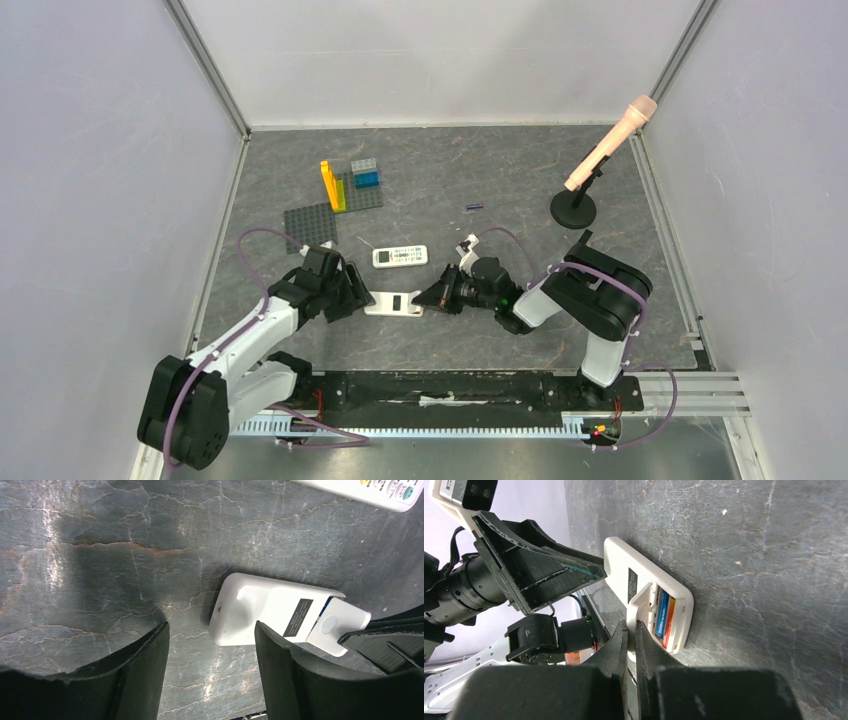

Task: Load the batteries into the remote control
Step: Load the battery cover into the remote control.

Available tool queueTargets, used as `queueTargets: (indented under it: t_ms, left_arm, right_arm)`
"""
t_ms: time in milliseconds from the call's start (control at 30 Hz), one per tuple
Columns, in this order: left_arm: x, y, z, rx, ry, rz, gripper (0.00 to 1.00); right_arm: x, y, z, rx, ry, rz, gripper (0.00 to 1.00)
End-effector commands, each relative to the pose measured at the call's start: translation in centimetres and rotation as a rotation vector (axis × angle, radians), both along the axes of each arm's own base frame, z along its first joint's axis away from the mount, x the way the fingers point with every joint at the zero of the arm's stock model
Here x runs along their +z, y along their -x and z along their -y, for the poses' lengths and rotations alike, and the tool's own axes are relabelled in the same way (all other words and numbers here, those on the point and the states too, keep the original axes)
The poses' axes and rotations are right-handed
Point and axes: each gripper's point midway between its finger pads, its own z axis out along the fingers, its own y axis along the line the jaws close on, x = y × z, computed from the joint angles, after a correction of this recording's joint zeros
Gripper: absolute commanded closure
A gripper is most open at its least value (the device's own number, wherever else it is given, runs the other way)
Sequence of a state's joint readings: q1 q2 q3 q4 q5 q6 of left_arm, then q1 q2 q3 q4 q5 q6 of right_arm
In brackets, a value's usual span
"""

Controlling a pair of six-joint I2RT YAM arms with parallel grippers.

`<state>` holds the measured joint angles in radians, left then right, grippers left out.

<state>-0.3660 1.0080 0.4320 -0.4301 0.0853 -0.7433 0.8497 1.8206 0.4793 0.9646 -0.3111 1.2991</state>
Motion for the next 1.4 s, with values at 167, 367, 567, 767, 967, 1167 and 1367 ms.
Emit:
queueTargets:
  t_ms: [167, 367, 567, 767, 967, 1167, 1367]
  left_arm:
    - [-0.3, -0.4, 0.5, 0.001, 0.025, -0.003, 0.32]
    - [-0.6, -0.4, 0.6, 0.002, 0.032, -0.002, 0.32]
    - [-1.3, -0.4, 0.6, 0.005, 0.029, -0.015, 0.37]
    - [-1.8, -0.2, 0.5, 0.003, 0.022, -0.03, 0.41]
    - [-1.8, -0.3, 0.5, 0.003, 0.018, -0.027, 0.42]
    - [-1.8, -0.3, 0.5, 0.002, 0.018, -0.027, 0.42]
    - [-1.7, -0.4, 0.4, 0.003, 0.015, -0.024, 0.42]
  right_arm:
    - [-1.0, 0.2, 0.1, 0.025, 0.025, -0.021, 0.98]
    - [-2.1, 0.7, 0.6, 0.032, 0.083, -0.085, 0.96]
    - [-2.6, 0.7, 0.9, 0.024, 0.112, -0.134, 0.93]
    - [-3.6, 0.5, 1.4, 0.031, 0.202, -0.137, 0.88]
    - [-3.6, 0.0, 1.7, 0.035, 0.267, -0.103, 0.77]
    - [-3.1, -0.7, 1.7, 0.039, 0.305, -0.065, 0.7]
    - [-1.7, -1.1, 1.5, 0.045, 0.312, -0.037, 0.65]
